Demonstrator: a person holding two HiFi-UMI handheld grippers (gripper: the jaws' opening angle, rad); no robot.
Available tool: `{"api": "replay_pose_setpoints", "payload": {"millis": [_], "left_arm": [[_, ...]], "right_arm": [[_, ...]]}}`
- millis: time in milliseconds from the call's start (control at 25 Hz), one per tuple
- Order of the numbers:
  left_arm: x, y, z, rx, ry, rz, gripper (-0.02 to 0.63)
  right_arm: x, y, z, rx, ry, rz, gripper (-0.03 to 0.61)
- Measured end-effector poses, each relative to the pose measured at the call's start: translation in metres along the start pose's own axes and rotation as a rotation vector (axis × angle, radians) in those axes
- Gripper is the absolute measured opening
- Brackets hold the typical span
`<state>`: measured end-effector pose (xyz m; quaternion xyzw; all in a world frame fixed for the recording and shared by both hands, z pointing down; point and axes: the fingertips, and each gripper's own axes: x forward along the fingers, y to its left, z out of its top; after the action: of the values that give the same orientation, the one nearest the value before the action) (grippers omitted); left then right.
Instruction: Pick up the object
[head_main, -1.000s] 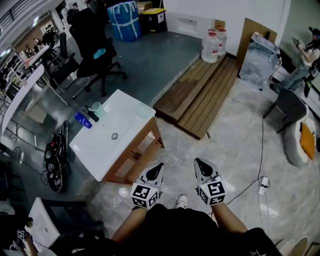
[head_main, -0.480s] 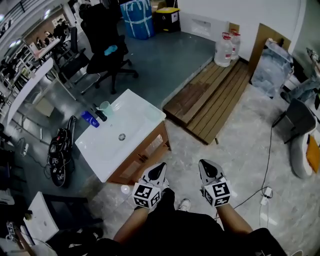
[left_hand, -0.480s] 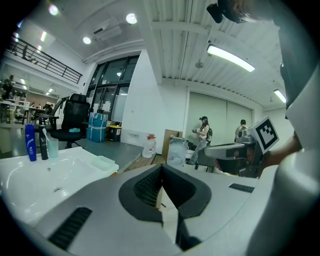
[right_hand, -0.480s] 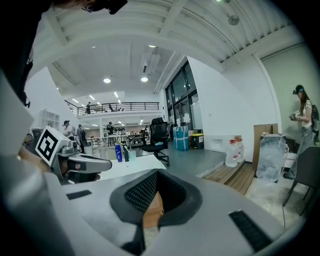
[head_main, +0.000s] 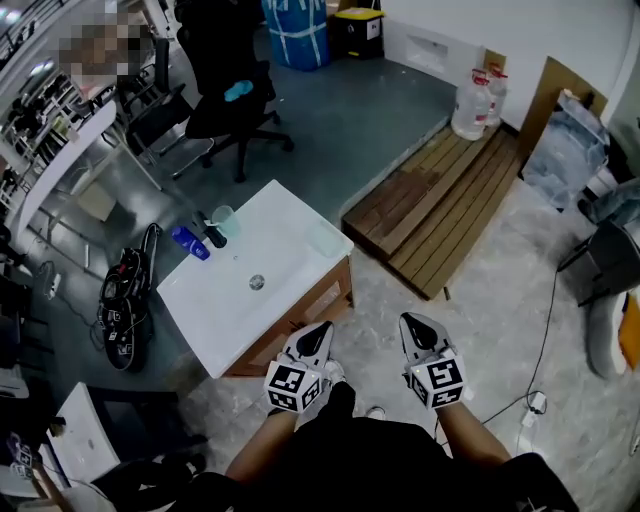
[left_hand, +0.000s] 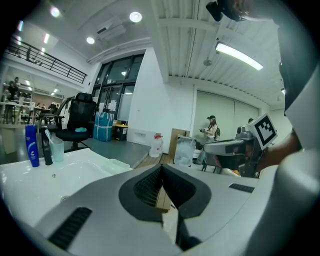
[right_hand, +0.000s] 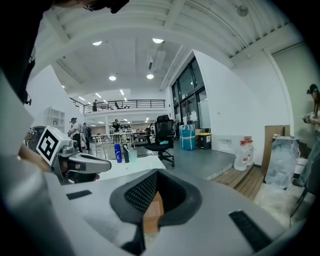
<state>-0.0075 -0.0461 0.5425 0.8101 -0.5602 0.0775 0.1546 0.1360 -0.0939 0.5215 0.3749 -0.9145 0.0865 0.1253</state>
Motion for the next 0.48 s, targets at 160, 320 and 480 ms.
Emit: {"api": "replay_pose_setpoints", "payload": {"millis": [160, 320, 480], "left_arm": [[0.017, 0.029, 0.011, 0.012, -0.004, 0.006, 0.014], [0.026, 0.059, 0.019, 0.035, 0.007, 0.012, 0.014], [0.031, 0.094, 0.025, 0.033, 0.015, 0.027, 0.014]], "right_arm": [[0.038, 0.001, 0.013, -0.020, 0.010, 0.023, 0.018], [0.075, 0.006, 0.021, -0.044, 0.039, 0.040, 0.018], [0.113, 0.011, 0.032, -0.069, 0.063, 0.055, 0.018]]}}
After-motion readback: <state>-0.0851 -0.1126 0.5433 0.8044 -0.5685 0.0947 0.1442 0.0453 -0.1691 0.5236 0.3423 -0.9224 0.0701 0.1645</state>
